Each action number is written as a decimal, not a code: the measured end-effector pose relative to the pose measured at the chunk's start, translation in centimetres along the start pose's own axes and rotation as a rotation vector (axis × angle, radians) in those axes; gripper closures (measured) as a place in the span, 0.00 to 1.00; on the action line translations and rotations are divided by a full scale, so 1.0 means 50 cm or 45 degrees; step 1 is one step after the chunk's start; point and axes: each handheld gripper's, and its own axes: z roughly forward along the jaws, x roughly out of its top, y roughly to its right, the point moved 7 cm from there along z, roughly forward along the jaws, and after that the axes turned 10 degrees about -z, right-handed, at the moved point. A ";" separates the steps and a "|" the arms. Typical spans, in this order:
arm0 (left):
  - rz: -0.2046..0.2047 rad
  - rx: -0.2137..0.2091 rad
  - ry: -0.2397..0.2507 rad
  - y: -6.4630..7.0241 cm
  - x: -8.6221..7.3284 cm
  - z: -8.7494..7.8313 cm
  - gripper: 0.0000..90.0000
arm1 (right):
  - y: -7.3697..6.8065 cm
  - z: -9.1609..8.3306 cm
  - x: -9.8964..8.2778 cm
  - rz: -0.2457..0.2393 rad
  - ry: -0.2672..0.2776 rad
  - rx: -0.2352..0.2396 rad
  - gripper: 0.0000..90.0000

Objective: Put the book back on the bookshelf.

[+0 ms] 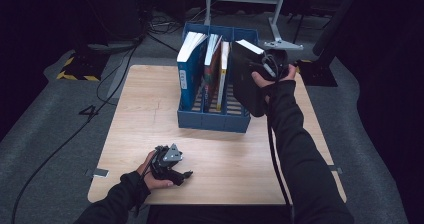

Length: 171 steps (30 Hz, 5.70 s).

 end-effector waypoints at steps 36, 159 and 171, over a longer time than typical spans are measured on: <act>0.005 -0.003 -0.002 -0.001 0.000 0.000 0.21 | 0.016 0.168 -0.055 0.215 0.004 -0.164 0.59; 0.018 -0.019 -0.005 -0.001 0.004 0.004 0.20 | -0.061 0.206 -0.235 0.000 -0.289 -0.004 0.51; 0.017 -0.022 -0.006 0.000 0.004 0.005 0.20 | -0.064 0.209 -0.236 -0.018 -0.317 -0.009 0.50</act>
